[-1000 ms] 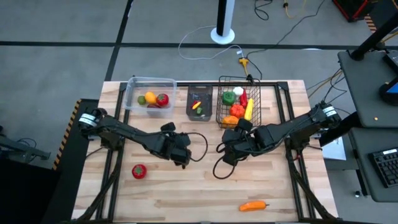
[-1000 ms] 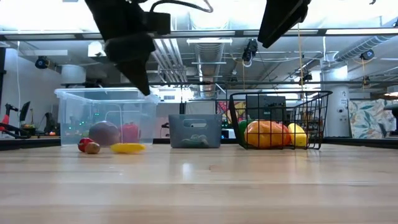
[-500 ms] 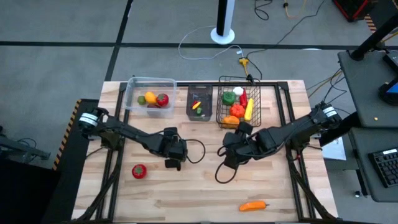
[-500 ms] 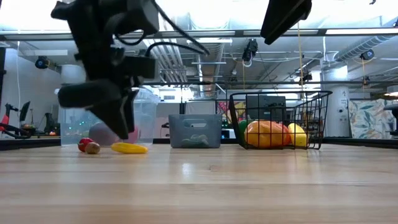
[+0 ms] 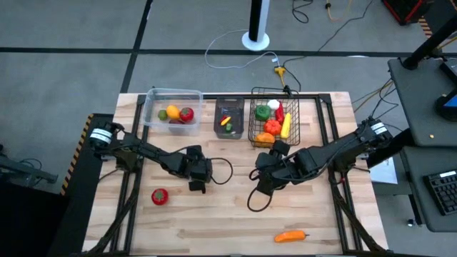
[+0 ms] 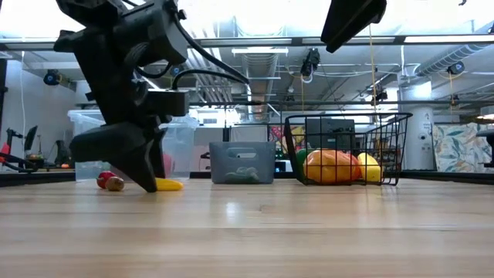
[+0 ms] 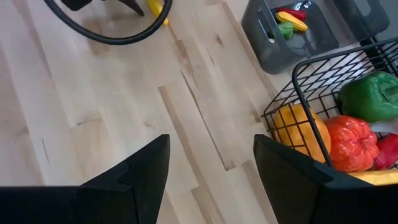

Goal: Sort produce into baskets
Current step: Put the yellow corn into the black bin

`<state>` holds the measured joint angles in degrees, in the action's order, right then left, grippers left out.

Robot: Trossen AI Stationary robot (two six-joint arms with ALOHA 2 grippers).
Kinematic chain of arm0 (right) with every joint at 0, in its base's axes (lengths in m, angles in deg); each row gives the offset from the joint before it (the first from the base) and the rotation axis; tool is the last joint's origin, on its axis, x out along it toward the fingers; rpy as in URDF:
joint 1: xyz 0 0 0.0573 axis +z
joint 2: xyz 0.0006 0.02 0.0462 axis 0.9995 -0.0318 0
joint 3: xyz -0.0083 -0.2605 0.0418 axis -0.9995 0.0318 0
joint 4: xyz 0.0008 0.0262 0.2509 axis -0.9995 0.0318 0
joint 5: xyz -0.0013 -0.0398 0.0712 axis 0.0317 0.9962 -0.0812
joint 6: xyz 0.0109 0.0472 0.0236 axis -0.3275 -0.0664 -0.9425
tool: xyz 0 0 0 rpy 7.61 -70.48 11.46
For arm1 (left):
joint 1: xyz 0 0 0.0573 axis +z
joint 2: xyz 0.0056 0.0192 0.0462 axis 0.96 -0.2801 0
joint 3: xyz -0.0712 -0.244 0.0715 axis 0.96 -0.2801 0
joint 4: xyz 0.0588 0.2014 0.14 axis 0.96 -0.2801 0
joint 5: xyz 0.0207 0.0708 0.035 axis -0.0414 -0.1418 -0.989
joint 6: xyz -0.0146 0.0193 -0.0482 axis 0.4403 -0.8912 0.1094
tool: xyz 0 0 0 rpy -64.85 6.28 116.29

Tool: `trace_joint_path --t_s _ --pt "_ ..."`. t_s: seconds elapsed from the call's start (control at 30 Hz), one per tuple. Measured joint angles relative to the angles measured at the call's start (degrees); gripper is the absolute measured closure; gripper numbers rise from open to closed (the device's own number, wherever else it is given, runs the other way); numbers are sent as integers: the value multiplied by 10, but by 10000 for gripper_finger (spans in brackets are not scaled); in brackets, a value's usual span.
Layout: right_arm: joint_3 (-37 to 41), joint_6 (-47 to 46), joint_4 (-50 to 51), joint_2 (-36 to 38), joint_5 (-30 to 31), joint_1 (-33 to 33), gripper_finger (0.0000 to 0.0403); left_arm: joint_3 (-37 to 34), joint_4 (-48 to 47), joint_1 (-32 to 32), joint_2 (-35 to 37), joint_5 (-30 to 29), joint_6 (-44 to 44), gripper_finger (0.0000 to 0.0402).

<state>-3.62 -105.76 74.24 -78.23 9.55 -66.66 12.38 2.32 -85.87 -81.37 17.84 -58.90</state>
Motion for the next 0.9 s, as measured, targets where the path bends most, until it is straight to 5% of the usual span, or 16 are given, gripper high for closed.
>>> trace_joint_path --t_s 0.6,0.9 --pt "0 0 0 0 0 0 179 -40 59 19 0 26 25 371" --pt "1 0 -1 0 0 7 179 -40 65 13 37 30 18 389"
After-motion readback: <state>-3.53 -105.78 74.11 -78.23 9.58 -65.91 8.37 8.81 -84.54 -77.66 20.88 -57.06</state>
